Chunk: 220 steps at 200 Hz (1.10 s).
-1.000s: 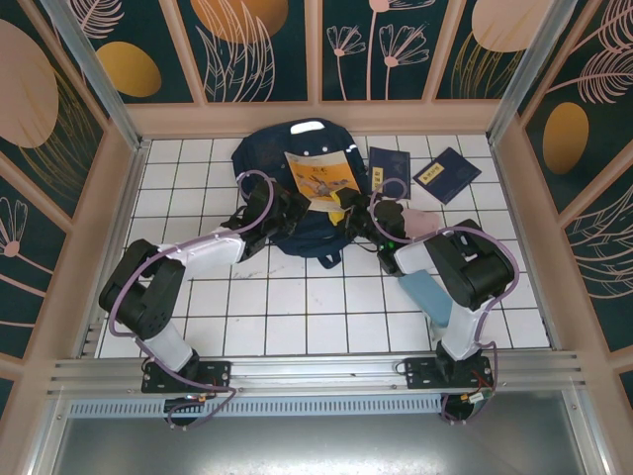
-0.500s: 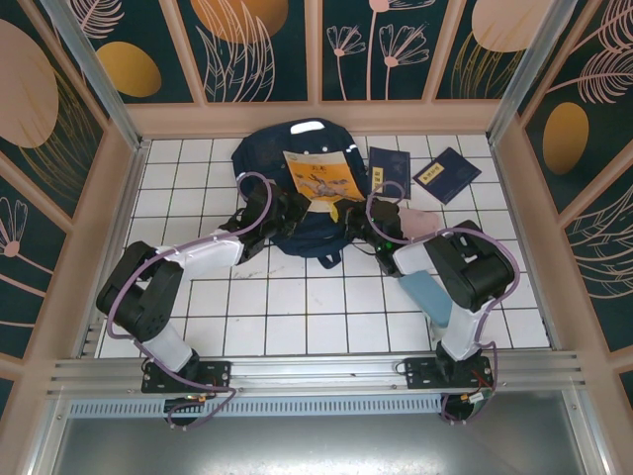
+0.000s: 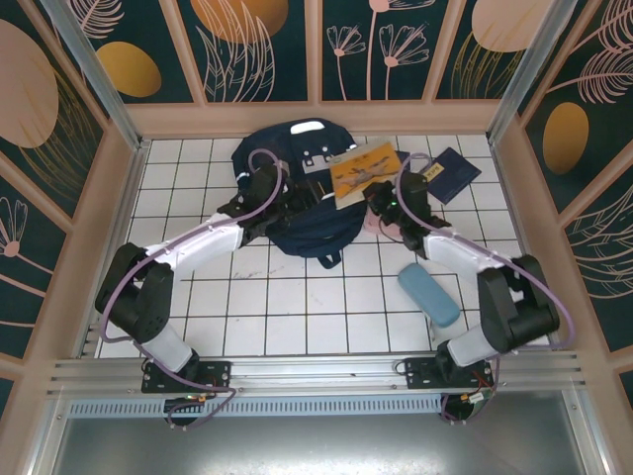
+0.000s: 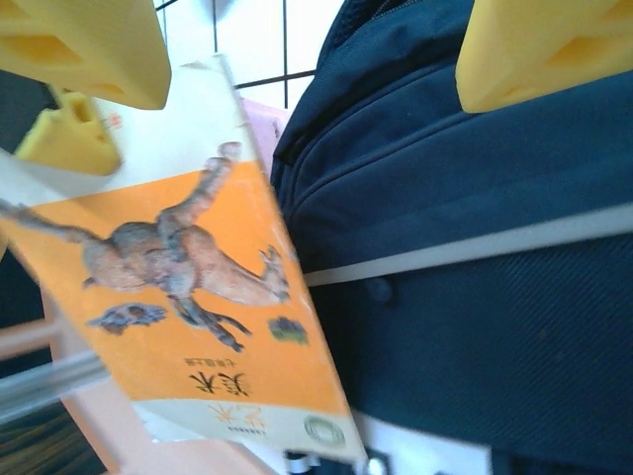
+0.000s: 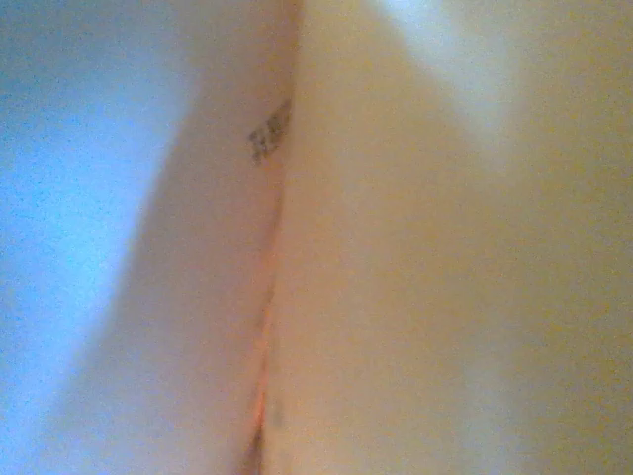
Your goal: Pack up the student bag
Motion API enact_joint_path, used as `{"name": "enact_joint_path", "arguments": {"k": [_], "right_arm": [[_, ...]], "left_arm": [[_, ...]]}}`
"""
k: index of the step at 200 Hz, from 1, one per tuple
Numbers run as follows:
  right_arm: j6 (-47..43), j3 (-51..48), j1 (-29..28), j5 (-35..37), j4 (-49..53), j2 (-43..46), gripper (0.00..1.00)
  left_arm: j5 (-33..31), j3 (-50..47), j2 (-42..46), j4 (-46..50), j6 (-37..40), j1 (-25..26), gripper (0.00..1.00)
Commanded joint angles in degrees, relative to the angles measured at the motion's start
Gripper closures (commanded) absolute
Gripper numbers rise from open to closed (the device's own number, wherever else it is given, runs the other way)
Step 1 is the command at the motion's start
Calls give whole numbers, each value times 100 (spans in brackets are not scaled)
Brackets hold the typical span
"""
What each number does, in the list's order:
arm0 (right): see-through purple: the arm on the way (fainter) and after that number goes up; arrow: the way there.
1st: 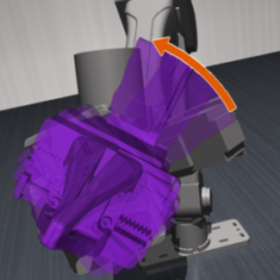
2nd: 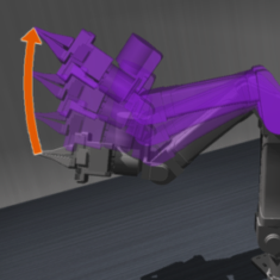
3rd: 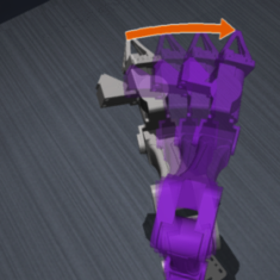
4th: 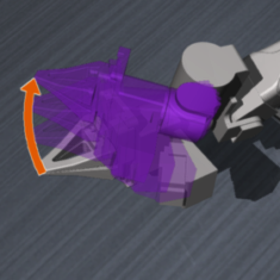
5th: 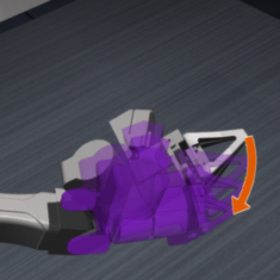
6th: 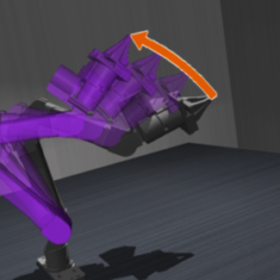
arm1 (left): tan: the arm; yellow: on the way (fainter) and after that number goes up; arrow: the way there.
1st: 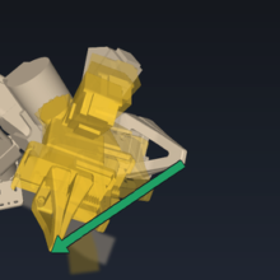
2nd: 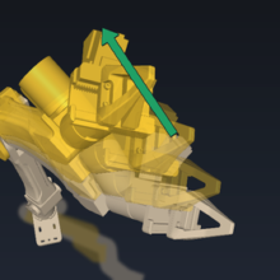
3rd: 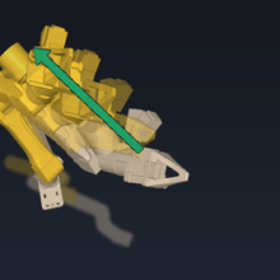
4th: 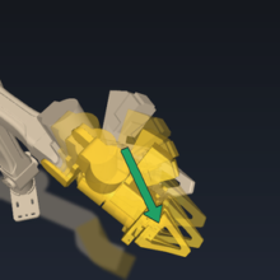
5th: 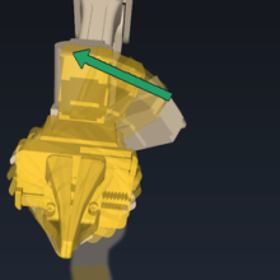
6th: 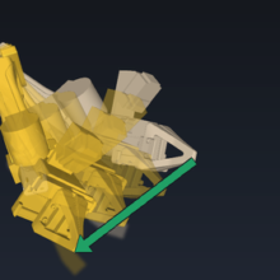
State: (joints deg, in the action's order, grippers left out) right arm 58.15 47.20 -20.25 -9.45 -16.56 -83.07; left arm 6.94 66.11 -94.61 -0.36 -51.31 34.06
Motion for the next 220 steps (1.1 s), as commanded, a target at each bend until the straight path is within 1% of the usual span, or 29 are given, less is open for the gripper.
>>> {"name": "enact_joint_path", "arguments": {"k": [1,9,14,30,44,68,91,111,134,163,183,201,220], "right_arm": [[-1473,56,446,-284,718,751,100],[-1723,130,579,-303,980,977,100],[-1868,162,663,-295,1133,1107,100],[-2178,252,936,-357,1487,1467,100],[-2278,311,1175,-427,1737,1692,100],[-2351,353,1470,-528,1977,1939,100],[-2352,351,1643,-641,2045,2075,100],[-2327,349,1725,-812,2048,2099,100],[-2335,377,1778,-943,2090,2109,100],[-2378,451,1822,-962,2221,2128,100],[-2387,474,1847,-978,2246,2160,100],[-2388,482,1847,-979,2264,2168,100],[-2371,475,1851,-989,2277,2167,100]], "left_arm": [[237,372,-294,907,1625,28,23],[243,529,-327,1107,1912,76,23],[224,640,-524,1248,2107,117,23],[14,1031,-799,1698,2635,287,22],[-190,1380,-1068,2119,3054,472,22],[-457,1823,-1445,2563,3592,720,24],[-498,2214,-1833,2846,3875,856,27],[-741,2517,-2171,2980,3914,893,29],[-680,2881,-2522,3245,4017,911,30],[-714,3090,-2731,3436,4201,909,32],[-695,3218,-2858,3555,4311,909,41],[-835,3269,-2849,3480,4278,907,60],[-922,3344,-2725,3268,4230,899,71]]}}
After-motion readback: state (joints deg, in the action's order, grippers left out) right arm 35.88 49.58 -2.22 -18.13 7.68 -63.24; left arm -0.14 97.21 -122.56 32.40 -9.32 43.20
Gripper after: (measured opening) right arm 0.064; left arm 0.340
